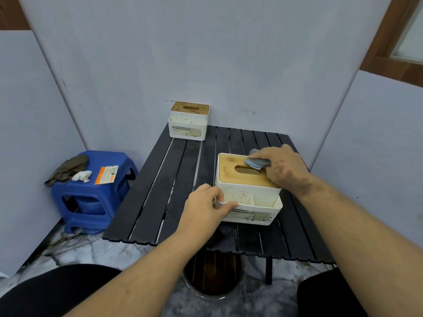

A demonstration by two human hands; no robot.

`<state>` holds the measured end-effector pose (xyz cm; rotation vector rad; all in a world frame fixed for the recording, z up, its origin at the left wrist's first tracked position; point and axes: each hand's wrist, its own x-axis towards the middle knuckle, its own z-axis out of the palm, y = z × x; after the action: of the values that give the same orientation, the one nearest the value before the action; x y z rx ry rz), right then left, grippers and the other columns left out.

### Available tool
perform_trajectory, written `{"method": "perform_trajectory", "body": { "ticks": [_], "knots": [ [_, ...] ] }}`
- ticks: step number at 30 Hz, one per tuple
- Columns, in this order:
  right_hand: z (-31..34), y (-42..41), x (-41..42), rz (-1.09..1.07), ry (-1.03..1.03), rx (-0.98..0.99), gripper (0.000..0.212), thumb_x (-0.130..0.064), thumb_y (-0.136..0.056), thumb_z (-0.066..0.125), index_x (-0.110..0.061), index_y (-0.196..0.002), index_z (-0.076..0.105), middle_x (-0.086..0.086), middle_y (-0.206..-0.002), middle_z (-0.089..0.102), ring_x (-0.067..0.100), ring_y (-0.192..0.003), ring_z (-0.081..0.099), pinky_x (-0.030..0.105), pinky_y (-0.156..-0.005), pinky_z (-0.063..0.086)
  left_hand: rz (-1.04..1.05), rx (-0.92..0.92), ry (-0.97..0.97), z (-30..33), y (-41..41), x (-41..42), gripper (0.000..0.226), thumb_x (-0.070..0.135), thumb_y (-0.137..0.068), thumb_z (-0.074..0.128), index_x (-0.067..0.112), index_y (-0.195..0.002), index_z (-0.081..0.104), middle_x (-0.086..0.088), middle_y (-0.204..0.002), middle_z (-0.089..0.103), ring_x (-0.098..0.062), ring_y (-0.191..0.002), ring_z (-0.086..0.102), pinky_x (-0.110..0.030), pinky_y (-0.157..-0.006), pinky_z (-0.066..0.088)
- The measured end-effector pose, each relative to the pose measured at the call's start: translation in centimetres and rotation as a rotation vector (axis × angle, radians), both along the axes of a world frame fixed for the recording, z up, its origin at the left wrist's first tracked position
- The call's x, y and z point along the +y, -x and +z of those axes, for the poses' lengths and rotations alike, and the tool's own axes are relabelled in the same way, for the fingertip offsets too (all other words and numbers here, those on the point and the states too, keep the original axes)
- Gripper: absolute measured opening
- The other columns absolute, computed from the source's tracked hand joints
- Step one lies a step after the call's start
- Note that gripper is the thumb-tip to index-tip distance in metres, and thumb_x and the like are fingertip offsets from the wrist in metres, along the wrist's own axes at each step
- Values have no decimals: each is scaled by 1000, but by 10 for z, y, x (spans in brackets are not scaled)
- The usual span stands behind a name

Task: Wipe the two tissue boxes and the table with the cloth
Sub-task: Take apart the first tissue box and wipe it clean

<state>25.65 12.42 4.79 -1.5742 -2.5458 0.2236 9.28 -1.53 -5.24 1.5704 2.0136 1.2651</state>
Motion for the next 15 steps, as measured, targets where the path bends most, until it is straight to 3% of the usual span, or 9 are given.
{"method": "perform_trajectory", "body": {
  "ticks": [5, 9, 15],
  "knots": [
    [-24, -43, -7, 49, 14, 174, 57, -7, -93, 56, -53, -124, 61, -11, -134, 59, 17, -99, 41, 46, -92, 51, -4, 13, -10, 0, 1, 1, 35, 48, -77, 82, 24, -72, 57, 7, -86, 58, -11, -79, 64, -39, -68, 59],
    [-33, -44, -34, 65, -58, 154, 55, -6, -91, 54, -51, -122, 64, -24, -134, 59, 15, -92, 39, 41, -95, 45, -15, 18, -20, 0, 0, 0, 34, 46, -77, 83, 24, -71, 58, 6, -84, 58, -13, -75, 64, -37, -67, 58],
    [-31, -2, -63, 181, -102, 171, 50, -14, -91, 57, -47, -128, 61, -22, -134, 59, 17, -108, 43, 40, -98, 44, -9, -43, -47, 3, -3, -2, 34, 39, -73, 88, 21, -69, 59, 3, -80, 60, -16, -68, 64, -32, -64, 56]
  ]
}}
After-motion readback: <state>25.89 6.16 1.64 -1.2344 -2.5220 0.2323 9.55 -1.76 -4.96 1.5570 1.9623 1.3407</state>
